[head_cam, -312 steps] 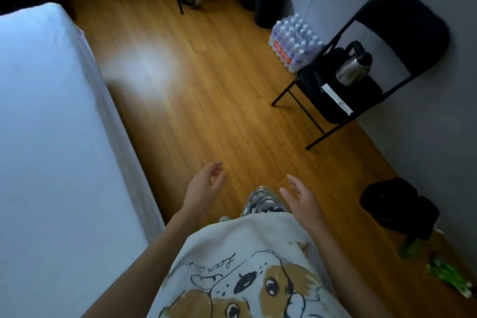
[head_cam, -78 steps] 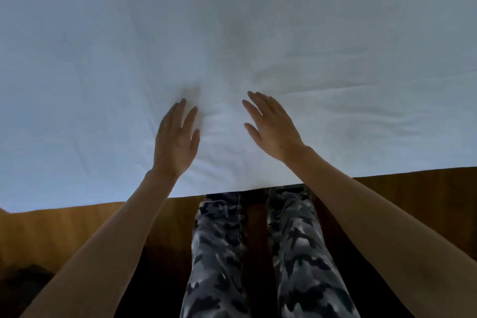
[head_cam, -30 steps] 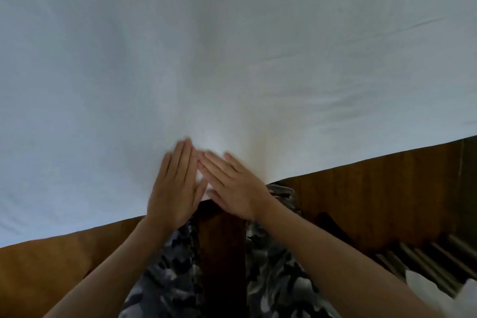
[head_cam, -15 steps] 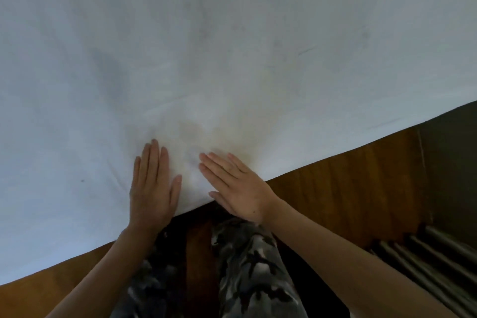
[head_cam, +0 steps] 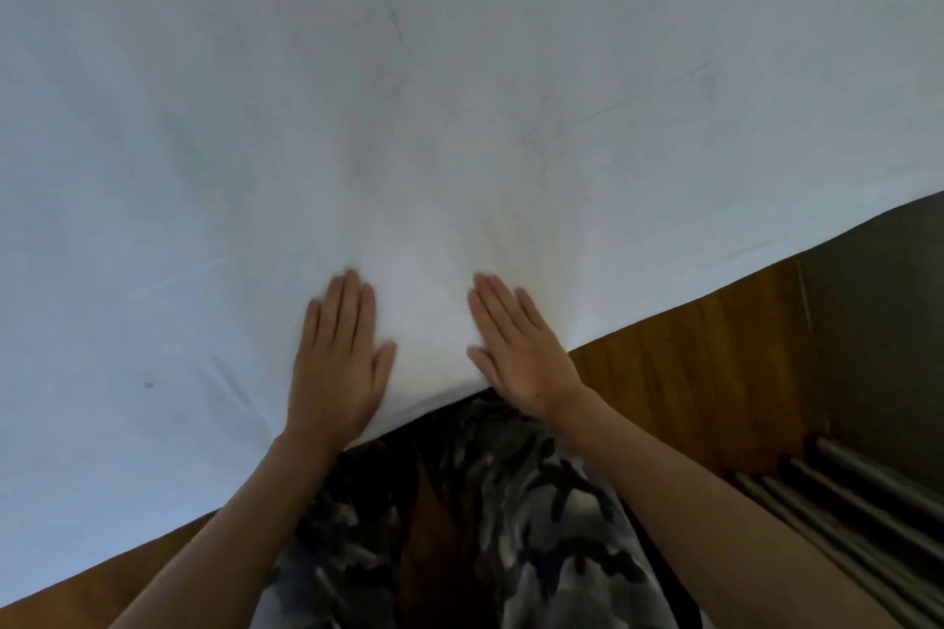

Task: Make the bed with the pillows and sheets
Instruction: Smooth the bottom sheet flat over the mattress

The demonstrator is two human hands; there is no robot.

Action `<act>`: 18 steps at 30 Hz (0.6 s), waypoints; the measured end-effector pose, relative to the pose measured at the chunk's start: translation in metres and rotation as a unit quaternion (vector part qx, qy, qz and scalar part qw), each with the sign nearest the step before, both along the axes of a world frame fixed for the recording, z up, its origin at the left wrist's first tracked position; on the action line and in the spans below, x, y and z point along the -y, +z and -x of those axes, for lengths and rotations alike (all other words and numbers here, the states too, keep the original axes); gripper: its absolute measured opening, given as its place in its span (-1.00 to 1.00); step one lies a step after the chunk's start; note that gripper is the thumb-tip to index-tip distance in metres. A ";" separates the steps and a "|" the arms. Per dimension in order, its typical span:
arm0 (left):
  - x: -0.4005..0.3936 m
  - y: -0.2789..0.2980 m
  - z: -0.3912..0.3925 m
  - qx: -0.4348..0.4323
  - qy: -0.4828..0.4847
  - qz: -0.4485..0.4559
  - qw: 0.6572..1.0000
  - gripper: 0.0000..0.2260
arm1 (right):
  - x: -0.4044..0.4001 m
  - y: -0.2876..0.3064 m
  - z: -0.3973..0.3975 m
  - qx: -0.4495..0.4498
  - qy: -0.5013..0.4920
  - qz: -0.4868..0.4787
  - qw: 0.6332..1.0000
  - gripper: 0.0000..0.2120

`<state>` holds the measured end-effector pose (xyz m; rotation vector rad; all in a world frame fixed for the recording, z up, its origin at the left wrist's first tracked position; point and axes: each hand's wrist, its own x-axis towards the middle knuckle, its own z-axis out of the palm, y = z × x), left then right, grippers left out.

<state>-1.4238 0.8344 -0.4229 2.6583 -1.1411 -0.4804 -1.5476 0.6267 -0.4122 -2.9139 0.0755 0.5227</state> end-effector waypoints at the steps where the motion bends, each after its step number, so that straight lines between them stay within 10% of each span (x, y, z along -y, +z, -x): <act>1: -0.006 0.002 0.005 0.000 -0.004 -0.003 1.000 -0.46 | -0.002 0.001 -0.001 0.011 -0.003 -0.010 1.000 -0.42; 9: 0.006 0.034 0.010 0.001 0.034 0.047 0.998 -0.52 | 0.041 0.024 -0.007 0.095 0.053 -0.092 0.990 -0.51; 18: 0.218 0.034 0.037 0.035 0.007 0.094 0.995 -0.56 | 0.207 0.026 -0.014 0.167 -0.033 -0.093 0.981 -0.51</act>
